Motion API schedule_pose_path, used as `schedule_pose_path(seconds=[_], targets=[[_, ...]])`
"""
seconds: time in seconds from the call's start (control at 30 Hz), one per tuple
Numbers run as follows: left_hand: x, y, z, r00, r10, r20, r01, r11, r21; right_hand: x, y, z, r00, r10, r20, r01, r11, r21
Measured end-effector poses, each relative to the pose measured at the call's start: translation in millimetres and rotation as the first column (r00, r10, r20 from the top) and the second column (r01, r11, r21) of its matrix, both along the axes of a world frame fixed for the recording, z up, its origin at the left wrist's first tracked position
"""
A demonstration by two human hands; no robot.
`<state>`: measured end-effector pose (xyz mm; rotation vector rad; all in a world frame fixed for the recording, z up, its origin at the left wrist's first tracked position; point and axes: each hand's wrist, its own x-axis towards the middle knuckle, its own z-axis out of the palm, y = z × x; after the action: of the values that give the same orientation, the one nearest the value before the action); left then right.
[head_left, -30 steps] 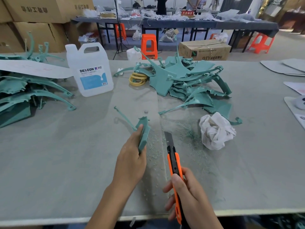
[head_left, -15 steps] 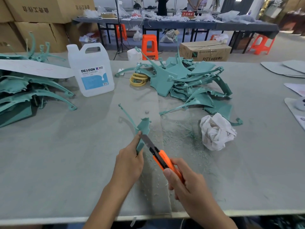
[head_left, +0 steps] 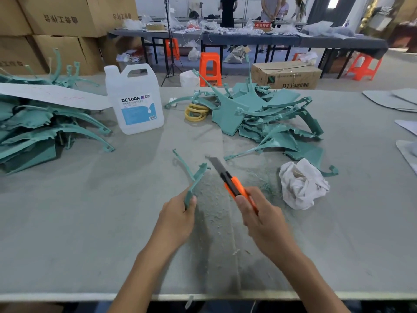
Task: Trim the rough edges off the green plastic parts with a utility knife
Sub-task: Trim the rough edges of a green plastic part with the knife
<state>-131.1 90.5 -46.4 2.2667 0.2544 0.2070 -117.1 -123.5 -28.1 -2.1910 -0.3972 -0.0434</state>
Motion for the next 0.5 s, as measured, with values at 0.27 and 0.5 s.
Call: schedule_pose_path(seconds=[0.27,0.5], targets=[[-3,1,5,1.0,-0.017,0.016,0.018,1.0,-0.013,3,10,4,1.0,0.013,0.023,-0.014,0.999,0.033],[-4,3,1,0.999,-0.019,0.04,0.021,0.999,-0.029,10,8,1,1.0,-0.015,0.025,0.016,0.999,-0.038]])
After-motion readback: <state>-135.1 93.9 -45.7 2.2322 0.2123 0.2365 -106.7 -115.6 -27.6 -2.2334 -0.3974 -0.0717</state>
